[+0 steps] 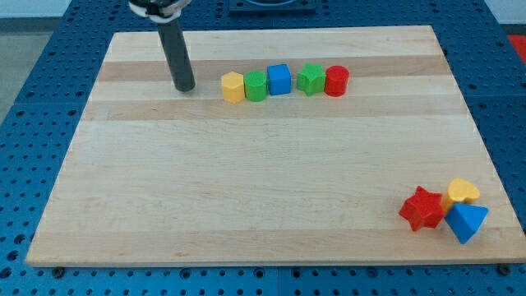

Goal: Place the yellow hexagon top right of the red star

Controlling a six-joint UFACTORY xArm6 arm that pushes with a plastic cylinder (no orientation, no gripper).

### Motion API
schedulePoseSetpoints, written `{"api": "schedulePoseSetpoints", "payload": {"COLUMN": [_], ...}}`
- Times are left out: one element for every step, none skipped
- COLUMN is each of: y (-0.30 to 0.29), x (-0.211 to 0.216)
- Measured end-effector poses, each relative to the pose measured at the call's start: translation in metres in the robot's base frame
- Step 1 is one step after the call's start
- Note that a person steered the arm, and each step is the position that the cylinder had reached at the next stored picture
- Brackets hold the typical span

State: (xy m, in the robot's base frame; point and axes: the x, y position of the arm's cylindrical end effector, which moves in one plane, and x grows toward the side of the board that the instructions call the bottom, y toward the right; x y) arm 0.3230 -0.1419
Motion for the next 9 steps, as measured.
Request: {"api": "schedulePoseSetpoints", "payload": {"y": [0.033,0.052,0.063,0.080,0.089,0.092,0.094,0.099,0.122], "x": [-0.008,0.006,0.025,0.039,0.059,0.080,0.101,0.123,0.135]}}
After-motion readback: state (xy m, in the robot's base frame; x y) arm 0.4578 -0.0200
